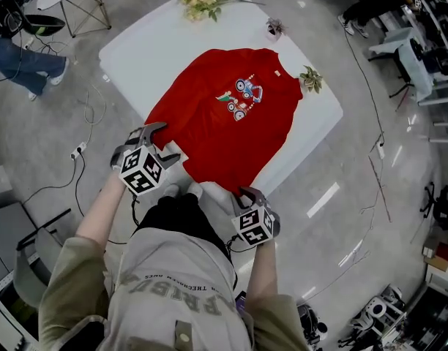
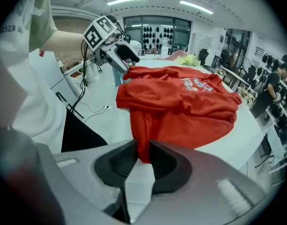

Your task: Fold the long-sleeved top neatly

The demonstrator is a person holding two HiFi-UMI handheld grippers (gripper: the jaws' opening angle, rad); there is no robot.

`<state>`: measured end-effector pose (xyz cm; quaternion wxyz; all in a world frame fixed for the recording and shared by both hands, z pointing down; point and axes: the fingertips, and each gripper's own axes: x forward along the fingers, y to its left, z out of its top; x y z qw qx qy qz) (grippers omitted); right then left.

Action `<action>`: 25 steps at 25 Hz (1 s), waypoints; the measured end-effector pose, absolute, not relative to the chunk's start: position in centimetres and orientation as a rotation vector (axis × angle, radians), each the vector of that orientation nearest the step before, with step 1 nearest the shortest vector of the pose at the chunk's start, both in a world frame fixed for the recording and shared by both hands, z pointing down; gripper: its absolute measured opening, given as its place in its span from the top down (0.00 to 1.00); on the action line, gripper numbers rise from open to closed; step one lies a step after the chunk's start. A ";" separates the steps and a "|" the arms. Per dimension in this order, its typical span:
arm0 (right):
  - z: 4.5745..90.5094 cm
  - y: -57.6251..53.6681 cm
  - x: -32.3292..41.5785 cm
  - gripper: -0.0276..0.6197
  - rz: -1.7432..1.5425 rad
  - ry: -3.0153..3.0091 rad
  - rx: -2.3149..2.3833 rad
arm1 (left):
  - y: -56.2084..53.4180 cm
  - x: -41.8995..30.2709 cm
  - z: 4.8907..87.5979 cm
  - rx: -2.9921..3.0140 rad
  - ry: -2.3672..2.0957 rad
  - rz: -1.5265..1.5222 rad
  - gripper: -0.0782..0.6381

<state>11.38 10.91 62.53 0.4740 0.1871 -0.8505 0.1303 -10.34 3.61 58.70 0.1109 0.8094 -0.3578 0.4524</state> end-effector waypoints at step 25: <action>62.6 9.6 15.8 0.82 0.512 -1.885 0.839 | 10.9 -10.3 63.7 2.198 -0.439 1.324 0.82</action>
